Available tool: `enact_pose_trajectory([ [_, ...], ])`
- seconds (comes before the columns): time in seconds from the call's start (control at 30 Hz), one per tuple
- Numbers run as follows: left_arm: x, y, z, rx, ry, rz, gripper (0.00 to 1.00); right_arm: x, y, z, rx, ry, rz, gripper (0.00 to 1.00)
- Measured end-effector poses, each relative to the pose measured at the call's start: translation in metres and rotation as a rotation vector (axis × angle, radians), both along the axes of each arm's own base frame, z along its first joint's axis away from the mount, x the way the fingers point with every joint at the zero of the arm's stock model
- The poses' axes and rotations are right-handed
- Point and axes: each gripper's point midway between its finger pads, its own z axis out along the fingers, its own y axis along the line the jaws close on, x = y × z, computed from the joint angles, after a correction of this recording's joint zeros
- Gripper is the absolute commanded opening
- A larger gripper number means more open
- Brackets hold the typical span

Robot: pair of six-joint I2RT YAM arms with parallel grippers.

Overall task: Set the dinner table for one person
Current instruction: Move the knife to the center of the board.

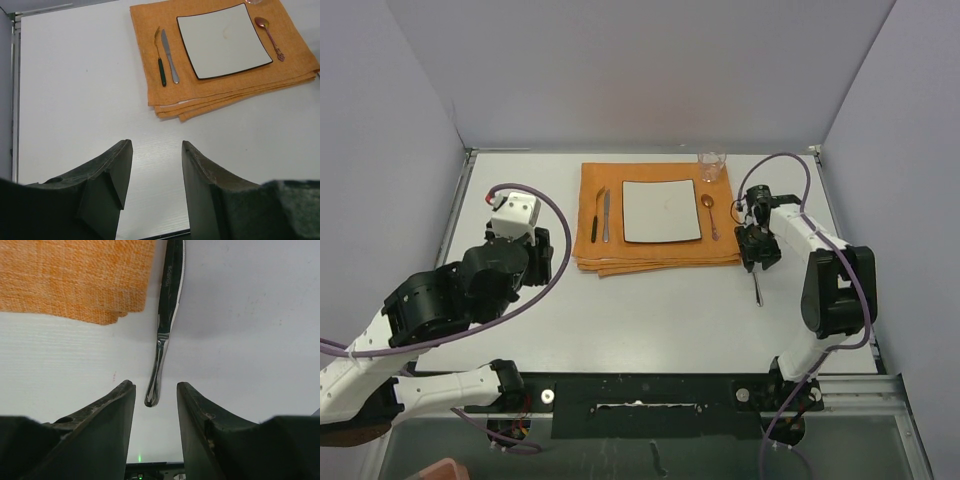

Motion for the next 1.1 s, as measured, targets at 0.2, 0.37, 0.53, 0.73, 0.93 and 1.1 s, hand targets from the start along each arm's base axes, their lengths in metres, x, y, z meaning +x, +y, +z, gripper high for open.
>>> enact_pose_trajectory([
  [0.2,0.000,0.001,0.002,0.001,-0.009,-0.005,0.44,-0.014,-0.008,-0.016,-0.019,0.097,-0.021,0.37],
  [0.37,0.002,-0.003,0.004,0.007,-0.018,-0.012,0.44,-0.035,-0.011,-0.030,-0.028,0.169,-0.022,0.38],
  [0.53,0.005,-0.006,0.005,0.013,-0.025,-0.017,0.44,-0.044,-0.011,-0.035,-0.030,0.199,-0.024,0.38],
  [0.73,0.005,-0.007,0.006,0.011,-0.029,-0.018,0.45,-0.050,-0.012,-0.047,-0.038,0.268,-0.026,0.37],
  [0.93,0.006,-0.008,0.005,0.022,-0.031,-0.022,0.45,-0.051,-0.011,-0.047,-0.046,0.327,-0.029,0.37],
  [1.1,0.006,-0.008,0.004,0.035,-0.032,-0.026,0.45,-0.052,-0.009,-0.048,-0.035,0.359,-0.030,0.16],
])
